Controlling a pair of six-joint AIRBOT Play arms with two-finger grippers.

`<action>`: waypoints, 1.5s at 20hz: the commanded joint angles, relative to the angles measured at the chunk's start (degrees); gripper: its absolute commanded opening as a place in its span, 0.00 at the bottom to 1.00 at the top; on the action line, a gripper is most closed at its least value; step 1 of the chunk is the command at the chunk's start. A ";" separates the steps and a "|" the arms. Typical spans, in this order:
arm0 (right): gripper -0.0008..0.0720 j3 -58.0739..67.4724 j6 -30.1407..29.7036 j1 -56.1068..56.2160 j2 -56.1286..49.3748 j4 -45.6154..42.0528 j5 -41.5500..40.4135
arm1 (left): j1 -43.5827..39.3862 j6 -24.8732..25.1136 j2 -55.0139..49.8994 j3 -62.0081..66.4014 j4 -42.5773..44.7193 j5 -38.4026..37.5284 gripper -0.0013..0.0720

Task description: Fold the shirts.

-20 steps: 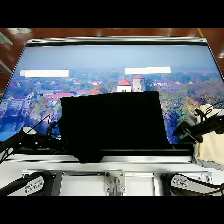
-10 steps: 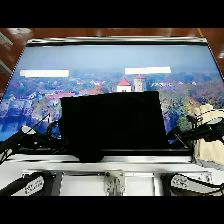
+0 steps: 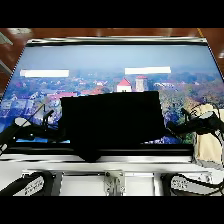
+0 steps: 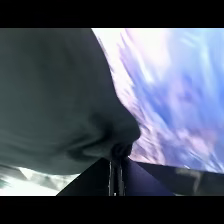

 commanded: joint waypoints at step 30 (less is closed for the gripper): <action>0.87 37.99 9.22 11.32 -20.11 1.20 -13.51 | 4.74 -12.02 -35.95 50.53 1.03 -6.12 0.82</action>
